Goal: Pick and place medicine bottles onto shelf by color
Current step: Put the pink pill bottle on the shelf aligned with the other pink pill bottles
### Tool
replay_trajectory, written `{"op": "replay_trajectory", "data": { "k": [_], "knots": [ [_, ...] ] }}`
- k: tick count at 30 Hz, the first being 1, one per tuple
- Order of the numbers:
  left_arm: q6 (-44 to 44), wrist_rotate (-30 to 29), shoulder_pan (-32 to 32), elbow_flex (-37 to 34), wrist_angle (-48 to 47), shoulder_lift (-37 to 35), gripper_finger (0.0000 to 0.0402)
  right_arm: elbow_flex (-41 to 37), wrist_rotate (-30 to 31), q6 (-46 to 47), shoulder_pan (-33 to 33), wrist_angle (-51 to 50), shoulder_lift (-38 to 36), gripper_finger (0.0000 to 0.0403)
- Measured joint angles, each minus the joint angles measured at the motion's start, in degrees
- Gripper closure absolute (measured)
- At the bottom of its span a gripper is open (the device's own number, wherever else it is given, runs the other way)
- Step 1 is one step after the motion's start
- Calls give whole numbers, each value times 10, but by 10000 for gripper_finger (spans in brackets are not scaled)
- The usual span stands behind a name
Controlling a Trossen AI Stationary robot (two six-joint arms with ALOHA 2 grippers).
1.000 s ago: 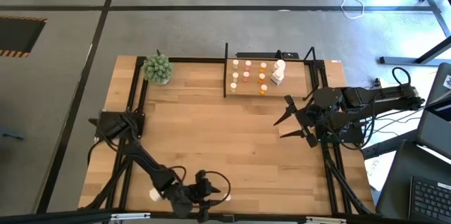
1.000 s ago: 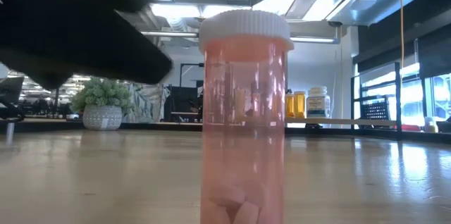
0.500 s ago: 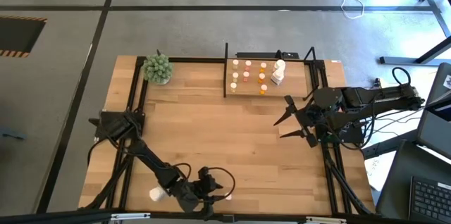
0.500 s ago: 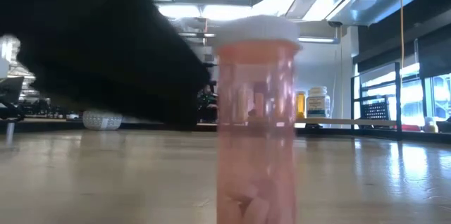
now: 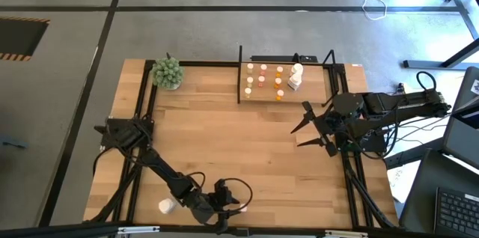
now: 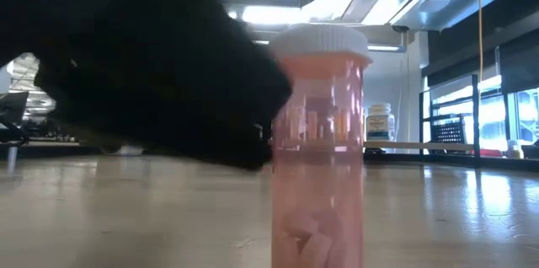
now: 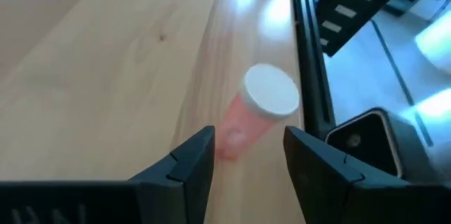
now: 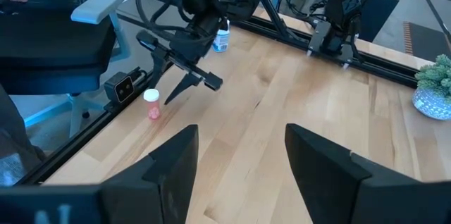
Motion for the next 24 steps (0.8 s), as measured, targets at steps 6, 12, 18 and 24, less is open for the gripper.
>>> {"op": "replay_trajectory", "data": {
  "k": [6, 12, 18, 24],
  "knots": [
    [0, 3, 0, 0, 1, 4, 237, 0, 0, 0, 0, 0, 0, 187],
    [0, 4, 8, 0, 0, 4, 237, 0, 0, 0, 0, 0, 0, 187],
    [4, 24, 12, 0, -4, 4, 237, 0, 0, 0, 0, 0, 0, 187],
    [4, 25, 13, 0, -3, 4, 237, 0, 0, 0, 0, 0, 0, 187]
  ]
}}
